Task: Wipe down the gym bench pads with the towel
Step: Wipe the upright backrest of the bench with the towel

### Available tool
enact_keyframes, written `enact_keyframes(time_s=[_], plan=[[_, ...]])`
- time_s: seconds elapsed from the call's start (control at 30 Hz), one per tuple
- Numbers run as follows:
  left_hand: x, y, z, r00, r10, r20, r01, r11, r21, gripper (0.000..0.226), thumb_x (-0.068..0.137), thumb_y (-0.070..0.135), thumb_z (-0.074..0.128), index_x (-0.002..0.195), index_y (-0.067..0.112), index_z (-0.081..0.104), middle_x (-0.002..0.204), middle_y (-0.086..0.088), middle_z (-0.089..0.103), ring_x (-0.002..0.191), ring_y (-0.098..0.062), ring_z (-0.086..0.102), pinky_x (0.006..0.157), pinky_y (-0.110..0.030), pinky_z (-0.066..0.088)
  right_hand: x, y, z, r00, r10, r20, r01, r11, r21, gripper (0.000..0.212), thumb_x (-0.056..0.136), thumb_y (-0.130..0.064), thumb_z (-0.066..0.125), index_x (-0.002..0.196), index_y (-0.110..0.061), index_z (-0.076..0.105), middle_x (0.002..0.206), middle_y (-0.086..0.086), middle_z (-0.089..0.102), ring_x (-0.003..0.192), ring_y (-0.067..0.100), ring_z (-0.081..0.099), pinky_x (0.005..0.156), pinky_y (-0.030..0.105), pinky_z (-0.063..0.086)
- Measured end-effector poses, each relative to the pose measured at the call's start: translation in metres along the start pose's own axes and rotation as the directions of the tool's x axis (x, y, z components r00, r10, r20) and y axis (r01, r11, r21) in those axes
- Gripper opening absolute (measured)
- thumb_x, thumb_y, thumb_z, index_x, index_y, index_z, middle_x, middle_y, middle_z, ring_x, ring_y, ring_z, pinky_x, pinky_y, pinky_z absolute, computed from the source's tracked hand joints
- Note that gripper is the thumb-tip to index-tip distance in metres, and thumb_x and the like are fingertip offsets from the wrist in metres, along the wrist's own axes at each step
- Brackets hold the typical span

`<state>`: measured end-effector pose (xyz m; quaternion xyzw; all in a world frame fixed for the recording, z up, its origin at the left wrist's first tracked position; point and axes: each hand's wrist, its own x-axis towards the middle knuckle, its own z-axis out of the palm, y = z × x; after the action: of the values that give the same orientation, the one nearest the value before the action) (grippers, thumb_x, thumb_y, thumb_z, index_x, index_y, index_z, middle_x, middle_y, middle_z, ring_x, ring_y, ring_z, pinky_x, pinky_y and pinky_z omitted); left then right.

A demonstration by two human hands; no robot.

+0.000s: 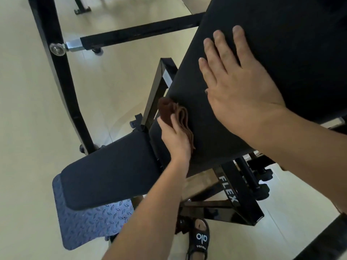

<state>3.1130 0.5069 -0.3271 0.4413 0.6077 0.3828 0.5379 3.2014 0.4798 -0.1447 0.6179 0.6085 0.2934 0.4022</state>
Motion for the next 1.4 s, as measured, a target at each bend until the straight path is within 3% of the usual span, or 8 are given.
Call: enact_keyframes(time_s=[0.13, 0.3, 0.53, 0.67, 0.83, 1.0, 1.2, 1.4], plan=[[0.058, 0.007, 0.004, 0.995, -0.081, -0.06, 0.081, 0.997, -0.013, 0.038, 0.111, 0.033, 0.039, 0.145, 0.019, 0.046, 0.125, -0.001, 0.064, 0.116, -0.021, 0.061, 0.095, -0.028, 0.043, 0.003, -0.008, 0.001, 1.0, 0.022, 0.003, -0.022, 0.999, 0.023, 0.07, 0.106, -0.036, 0.002, 0.162, 0.005, -0.004, 0.169, 0.033, -0.005, 0.158, 0.052, 0.001, 0.127, 0.066, 0.005], [-0.033, 0.013, -0.004, 0.985, 0.144, 0.091, -0.134, 0.985, -0.111, 0.023, 0.11, 0.028, 0.044, 0.109, 0.051, 0.046, 0.101, 0.026, 0.061, 0.09, 0.018, 0.06, 0.08, -0.009, 0.045, 0.004, -0.011, 0.001, 0.999, 0.036, -0.02, -0.034, 0.996, 0.076, 0.071, 0.107, -0.037, 0.004, 0.161, 0.008, 0.0, 0.168, 0.036, -0.002, 0.158, 0.053, 0.002, 0.127, 0.067, 0.004], [0.064, 0.089, 0.018, 0.89, 0.44, 0.119, -0.436, 0.898, -0.062, 0.015, 0.109, 0.022, 0.046, 0.123, 0.02, 0.053, 0.101, 0.019, 0.061, 0.09, 0.018, 0.059, 0.084, -0.006, 0.045, 0.006, -0.013, 0.0, 0.999, 0.031, -0.015, -0.03, 0.995, 0.093, 0.07, 0.104, -0.031, 0.003, 0.162, 0.008, 0.003, 0.169, 0.034, -0.001, 0.159, 0.05, 0.003, 0.127, 0.064, 0.004], [0.097, 0.054, 0.015, 0.95, 0.287, 0.122, -0.29, 0.957, 0.005, 0.036, 0.11, 0.032, 0.042, 0.139, 0.017, 0.057, 0.125, 0.008, 0.065, 0.117, -0.006, 0.061, 0.107, -0.026, 0.046, 0.007, -0.013, 0.001, 0.999, 0.046, -0.008, -0.045, 0.997, 0.063, 0.069, 0.102, -0.028, 0.0, 0.161, 0.008, 0.001, 0.169, 0.035, -0.002, 0.158, 0.051, 0.003, 0.126, 0.065, 0.005], [0.1, -0.026, -0.013, 0.996, 0.027, 0.089, -0.034, 0.996, 0.078, 0.047, 0.111, 0.038, 0.035, 0.155, 0.021, 0.042, 0.138, -0.002, 0.059, 0.124, -0.013, 0.051, 0.098, -0.02, 0.033, 0.011, -0.021, 0.003, 0.998, 0.063, 0.004, -0.063, 0.998, 0.008, 0.069, 0.105, -0.032, 0.002, 0.161, 0.008, -0.002, 0.169, 0.035, -0.003, 0.158, 0.051, 0.003, 0.127, 0.066, 0.006], [0.066, -0.066, -0.027, 0.985, -0.17, 0.04, 0.165, 0.982, 0.089, 0.047, 0.11, 0.041, 0.035, 0.155, 0.029, 0.032, 0.136, -0.001, 0.06, 0.12, -0.025, 0.06, 0.098, -0.033, 0.05, 0.014, -0.03, 0.004, 0.99, 0.142, -0.005, -0.142, 0.99, 0.008, 0.071, 0.105, -0.036, 0.003, 0.163, 0.005, -0.002, 0.17, 0.032, -0.004, 0.16, 0.047, 0.001, 0.129, 0.063, 0.005], [-0.057, -0.037, -0.019, 0.985, -0.027, 0.17, 0.036, 0.998, -0.051, 0.039, 0.108, 0.031, 0.047, 0.146, 0.022, 0.045, 0.127, -0.002, 0.068, 0.116, -0.014, 0.066, 0.102, -0.038, 0.054, 0.021, -0.066, 0.004, 0.997, 0.064, 0.047, -0.072, 0.98, 0.187, 0.068, 0.106, -0.036, 0.005, 0.164, -0.001, 0.002, 0.171, 0.031, -0.007, 0.16, 0.045, -0.005, 0.127, 0.062, -0.004], [0.01, -0.06, -0.031, 0.978, 0.056, 0.202, -0.067, 0.997, 0.046, 0.035, 0.107, 0.035, 0.046, 0.141, 0.024, 0.045, 0.127, -0.004, 0.067, 0.115, -0.016, 0.066, 0.103, -0.049, 0.053, 0.005, -0.094, 0.014, 0.999, -0.032, -0.03, 0.041, 0.928, 0.371, 0.064, 0.104, -0.024, 0.004, 0.164, -0.004, 0.015, 0.171, 0.026, 0.013, 0.161, 0.041, 0.007, 0.129, 0.056, -0.002]])
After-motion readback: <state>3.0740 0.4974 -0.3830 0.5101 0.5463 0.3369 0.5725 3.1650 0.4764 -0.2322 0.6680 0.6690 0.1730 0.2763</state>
